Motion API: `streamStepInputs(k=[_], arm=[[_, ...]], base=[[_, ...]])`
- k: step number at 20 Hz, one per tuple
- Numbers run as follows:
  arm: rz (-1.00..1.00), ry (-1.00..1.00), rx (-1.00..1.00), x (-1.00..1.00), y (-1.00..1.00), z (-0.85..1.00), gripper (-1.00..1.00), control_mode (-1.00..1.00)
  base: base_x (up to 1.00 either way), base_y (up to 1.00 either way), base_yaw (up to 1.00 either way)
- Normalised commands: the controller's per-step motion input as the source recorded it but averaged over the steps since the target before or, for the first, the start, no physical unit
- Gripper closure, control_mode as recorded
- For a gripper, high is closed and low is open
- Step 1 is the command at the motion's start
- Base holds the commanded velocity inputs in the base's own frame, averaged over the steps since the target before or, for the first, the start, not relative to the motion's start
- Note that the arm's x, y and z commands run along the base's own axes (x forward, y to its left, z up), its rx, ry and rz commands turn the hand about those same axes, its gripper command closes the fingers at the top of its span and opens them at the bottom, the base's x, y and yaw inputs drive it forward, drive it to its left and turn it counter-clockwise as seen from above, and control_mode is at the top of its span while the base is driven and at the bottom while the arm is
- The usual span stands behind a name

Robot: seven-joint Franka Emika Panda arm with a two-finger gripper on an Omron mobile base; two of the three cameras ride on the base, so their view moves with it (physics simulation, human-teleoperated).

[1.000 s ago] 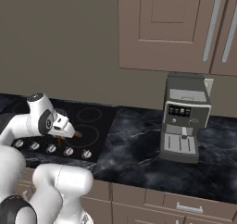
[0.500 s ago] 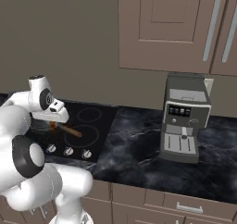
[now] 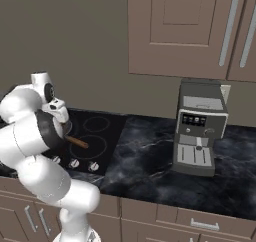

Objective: Place both pans onto different burners. Then place the potato and the chicken drumstick on different pans.

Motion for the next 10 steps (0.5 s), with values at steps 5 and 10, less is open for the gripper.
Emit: streamStepInputs(k=[5,10], arm=[[0.00,0.05,0.00,0.39,0.29,-0.10,1.00,-1.00],[0.00,0.01,-0.02,0.34,0.29,-0.27,1.00,-1.00]], base=[[0.00,0.00,0.00],[0.00,0.00,0.00]])
